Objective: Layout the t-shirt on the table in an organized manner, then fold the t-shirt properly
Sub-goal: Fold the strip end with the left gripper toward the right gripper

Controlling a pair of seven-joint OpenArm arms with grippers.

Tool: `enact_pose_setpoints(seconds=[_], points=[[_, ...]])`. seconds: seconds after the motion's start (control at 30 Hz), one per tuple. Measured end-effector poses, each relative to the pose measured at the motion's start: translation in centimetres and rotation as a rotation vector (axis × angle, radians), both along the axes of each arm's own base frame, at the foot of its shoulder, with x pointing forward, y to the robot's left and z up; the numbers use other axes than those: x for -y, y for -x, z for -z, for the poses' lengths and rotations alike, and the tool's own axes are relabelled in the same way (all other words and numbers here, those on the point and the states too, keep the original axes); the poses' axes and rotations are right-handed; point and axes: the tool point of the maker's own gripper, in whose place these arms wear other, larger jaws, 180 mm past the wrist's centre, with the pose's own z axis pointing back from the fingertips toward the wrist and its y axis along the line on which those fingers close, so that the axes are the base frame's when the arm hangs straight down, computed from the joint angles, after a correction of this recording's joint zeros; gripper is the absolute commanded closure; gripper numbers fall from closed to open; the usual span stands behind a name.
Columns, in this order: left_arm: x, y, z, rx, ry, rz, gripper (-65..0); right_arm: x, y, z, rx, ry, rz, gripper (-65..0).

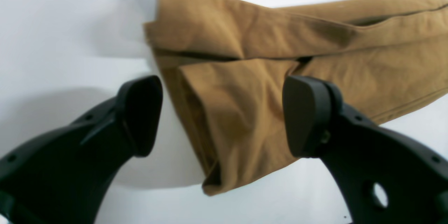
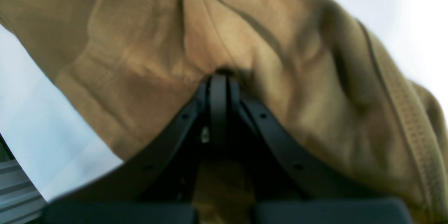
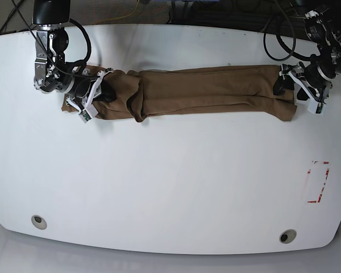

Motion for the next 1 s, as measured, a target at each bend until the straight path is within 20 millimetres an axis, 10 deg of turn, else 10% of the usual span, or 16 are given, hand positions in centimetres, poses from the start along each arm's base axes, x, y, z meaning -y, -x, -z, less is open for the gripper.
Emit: enact_pose_setpoints(seconds=[1.0], points=[[-0.4, 0.7, 2.4, -0.074, -0.04, 0.007, -50.6, 0.0, 0.0, 0.0, 0.0, 0.0, 0.0, -0.9]])
